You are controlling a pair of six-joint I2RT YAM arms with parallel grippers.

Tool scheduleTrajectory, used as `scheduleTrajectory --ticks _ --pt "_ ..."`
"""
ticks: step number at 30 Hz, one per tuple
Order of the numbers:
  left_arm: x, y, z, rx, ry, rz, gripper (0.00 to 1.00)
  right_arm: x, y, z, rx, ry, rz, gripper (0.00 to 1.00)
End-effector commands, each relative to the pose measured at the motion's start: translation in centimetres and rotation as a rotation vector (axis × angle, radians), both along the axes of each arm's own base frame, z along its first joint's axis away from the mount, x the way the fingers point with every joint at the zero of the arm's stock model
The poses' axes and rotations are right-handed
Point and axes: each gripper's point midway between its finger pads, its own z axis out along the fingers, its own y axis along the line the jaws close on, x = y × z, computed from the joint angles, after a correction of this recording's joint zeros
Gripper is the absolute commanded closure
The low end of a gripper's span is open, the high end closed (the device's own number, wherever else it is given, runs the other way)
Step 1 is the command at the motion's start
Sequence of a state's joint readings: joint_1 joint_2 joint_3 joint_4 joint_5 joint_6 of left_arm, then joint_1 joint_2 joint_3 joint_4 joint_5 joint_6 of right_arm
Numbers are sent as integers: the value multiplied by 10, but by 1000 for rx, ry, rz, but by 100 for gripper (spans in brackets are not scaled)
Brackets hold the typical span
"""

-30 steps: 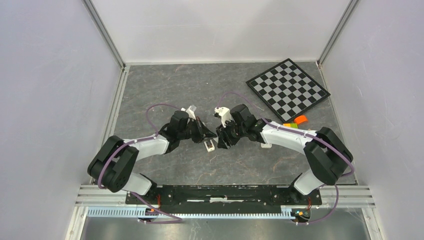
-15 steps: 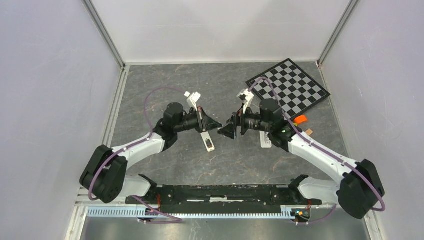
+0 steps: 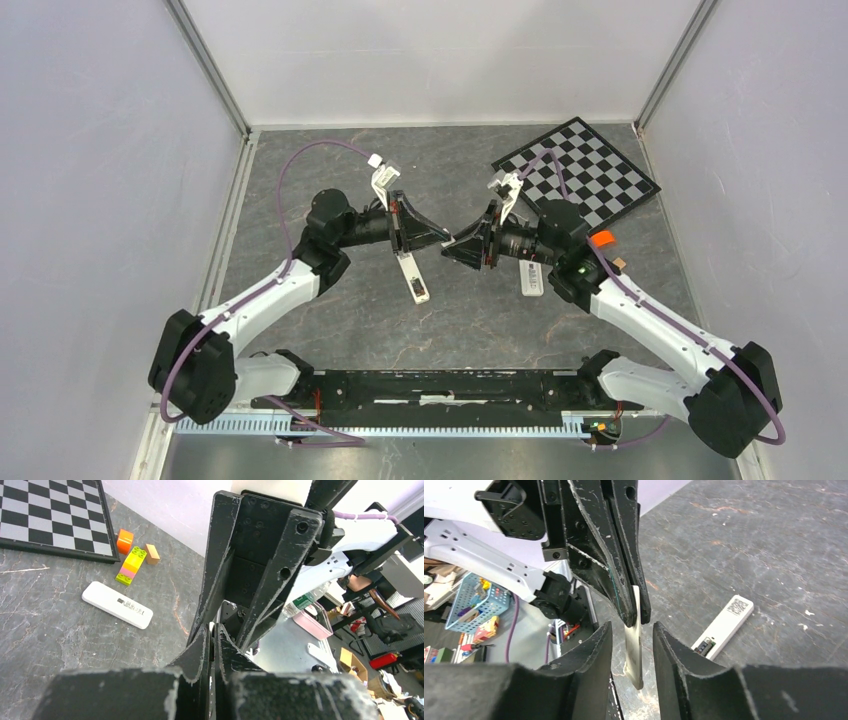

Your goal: Load the batteries into the remote control

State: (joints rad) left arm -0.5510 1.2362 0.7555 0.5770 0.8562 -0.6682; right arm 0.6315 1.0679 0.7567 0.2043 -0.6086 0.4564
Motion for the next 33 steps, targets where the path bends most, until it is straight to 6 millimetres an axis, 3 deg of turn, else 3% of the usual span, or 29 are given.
scheduleTrajectory --ticks 1,6,9,10,11,13,15,18,22,27,33 --pt "-8 3 37 -56 -167 -36 98 -12 2 22 81 -61 62 64" --pt "-11 5 44 -66 -175 -36 98 -14 1 28 102 -86 68 76" --pt "-12 6 48 -74 -165 -33 97 -12 1 27 92 -95 63 91" --pt "-12 6 49 -77 -149 -30 91 -10 1 26 85 -103 57 96" --pt "-10 6 52 -81 -135 -16 71 -6 1 25 75 -112 47 100" --pt "4 7 51 -72 -60 70 42 5 -1 21 29 -142 1 100" --pt "28 12 46 -48 55 216 28 21 -4 13 -27 -177 -60 100" --pt "65 27 26 31 276 468 21 44 -9 8 -111 -253 -169 100" --pt "81 39 8 124 419 608 20 66 -11 8 -222 -383 -297 100" --pt "90 43 7 162 491 674 21 83 -8 19 -326 -530 -419 100" --pt "92 34 6 148 569 651 30 85 1 38 -390 -676 -496 100"
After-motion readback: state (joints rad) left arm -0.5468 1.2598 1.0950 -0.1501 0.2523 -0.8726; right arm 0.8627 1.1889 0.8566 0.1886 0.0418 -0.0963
